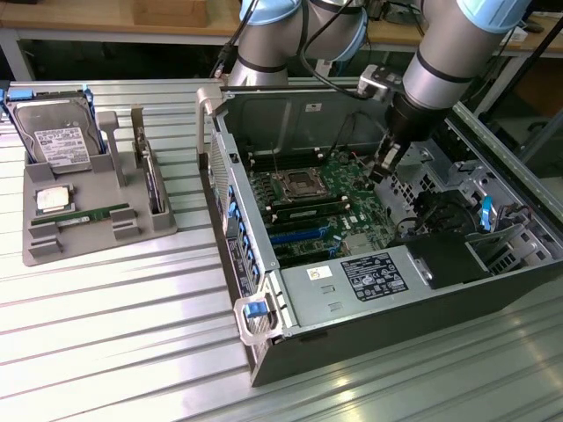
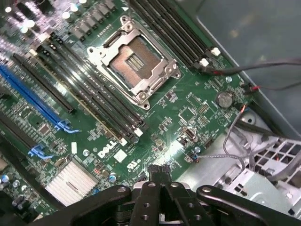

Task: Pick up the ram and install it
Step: 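Press down the ram until it locks into place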

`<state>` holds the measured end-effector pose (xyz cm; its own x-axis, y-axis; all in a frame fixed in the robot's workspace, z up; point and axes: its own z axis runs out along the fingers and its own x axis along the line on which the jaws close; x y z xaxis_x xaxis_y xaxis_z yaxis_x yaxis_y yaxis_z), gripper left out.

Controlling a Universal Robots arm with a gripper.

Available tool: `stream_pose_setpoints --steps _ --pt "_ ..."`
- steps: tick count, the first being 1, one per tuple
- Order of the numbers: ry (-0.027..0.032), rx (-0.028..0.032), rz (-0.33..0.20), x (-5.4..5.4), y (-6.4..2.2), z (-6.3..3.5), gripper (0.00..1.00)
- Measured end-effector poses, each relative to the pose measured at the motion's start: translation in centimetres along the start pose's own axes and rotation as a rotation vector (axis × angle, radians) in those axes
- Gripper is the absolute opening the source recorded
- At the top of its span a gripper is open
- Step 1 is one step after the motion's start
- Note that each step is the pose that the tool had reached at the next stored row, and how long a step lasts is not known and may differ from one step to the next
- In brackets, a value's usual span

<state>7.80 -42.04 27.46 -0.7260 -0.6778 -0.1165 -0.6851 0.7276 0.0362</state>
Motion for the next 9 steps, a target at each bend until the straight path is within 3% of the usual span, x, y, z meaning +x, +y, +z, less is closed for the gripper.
stream_pose_setpoints --steps 9 --pt "-0.0089 0.0285 0.243 0.0 0.0 0.03 0.1"
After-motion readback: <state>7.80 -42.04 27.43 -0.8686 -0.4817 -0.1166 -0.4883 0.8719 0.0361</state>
